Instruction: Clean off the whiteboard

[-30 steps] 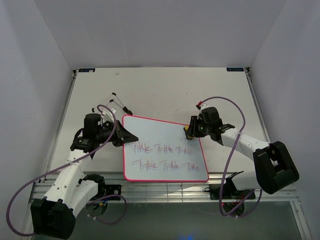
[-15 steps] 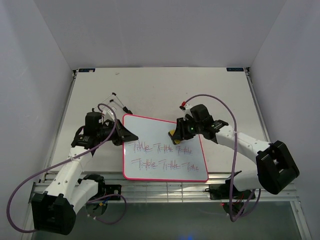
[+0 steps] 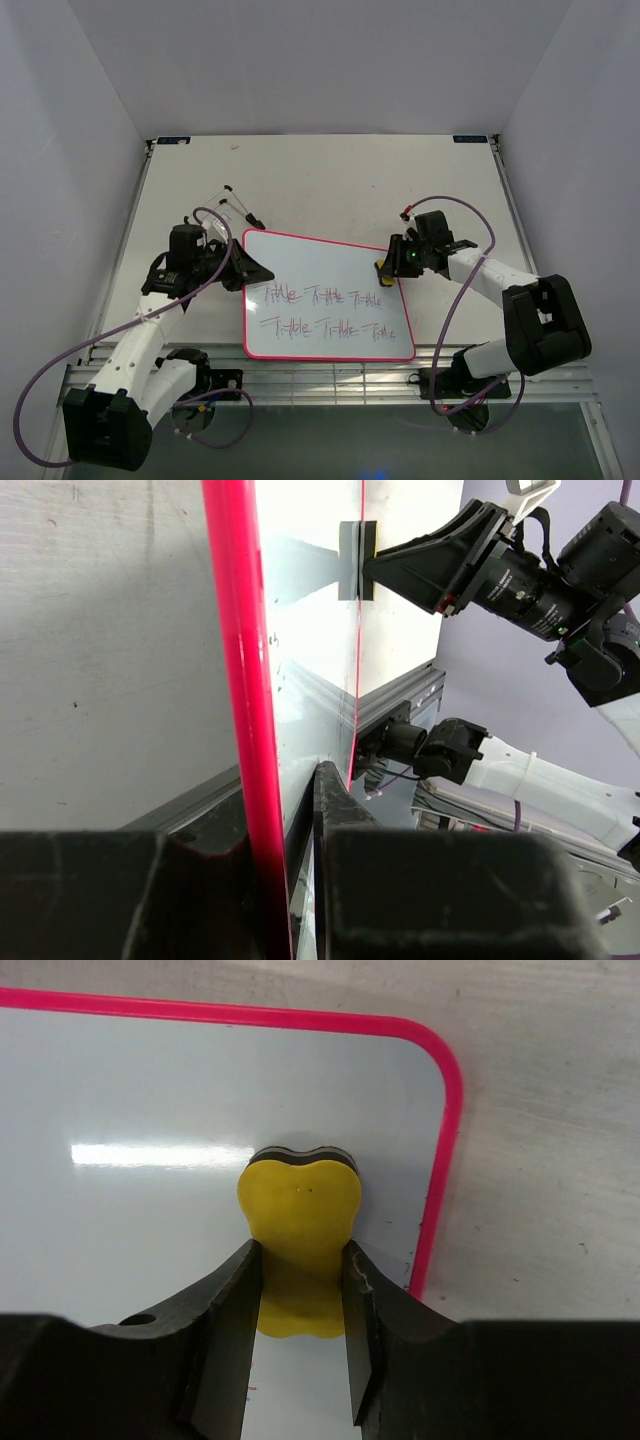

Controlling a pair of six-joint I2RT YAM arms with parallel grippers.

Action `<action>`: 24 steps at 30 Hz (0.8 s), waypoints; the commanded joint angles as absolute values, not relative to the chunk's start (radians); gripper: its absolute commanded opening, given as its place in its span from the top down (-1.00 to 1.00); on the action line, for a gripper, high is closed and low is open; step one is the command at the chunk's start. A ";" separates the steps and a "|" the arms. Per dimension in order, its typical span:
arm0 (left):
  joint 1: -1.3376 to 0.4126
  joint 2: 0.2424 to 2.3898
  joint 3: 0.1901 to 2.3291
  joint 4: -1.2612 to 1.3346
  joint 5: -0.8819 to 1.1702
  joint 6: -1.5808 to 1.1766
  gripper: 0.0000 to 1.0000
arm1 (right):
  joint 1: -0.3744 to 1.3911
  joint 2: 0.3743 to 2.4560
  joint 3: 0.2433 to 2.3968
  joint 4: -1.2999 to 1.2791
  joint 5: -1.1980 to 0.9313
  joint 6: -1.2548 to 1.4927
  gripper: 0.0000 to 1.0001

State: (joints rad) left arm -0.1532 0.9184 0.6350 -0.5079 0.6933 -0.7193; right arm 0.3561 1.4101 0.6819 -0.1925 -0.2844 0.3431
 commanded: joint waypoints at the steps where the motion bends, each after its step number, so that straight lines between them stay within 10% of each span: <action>1: -0.129 0.899 0.661 -0.446 0.155 -0.459 1.00 | 0.350 1.529 0.629 -0.370 -0.199 0.288 0.37; 24: -0.130 0.905 0.647 -0.394 0.299 -0.443 1.00 | 0.590 1.634 0.905 -0.342 -0.356 0.314 0.36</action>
State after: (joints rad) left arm -0.1337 0.9081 0.6395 -0.4988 0.5957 -0.6697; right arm 0.4297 1.5440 0.8516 -0.2447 -0.2298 0.2993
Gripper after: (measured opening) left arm 0.322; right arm 0.401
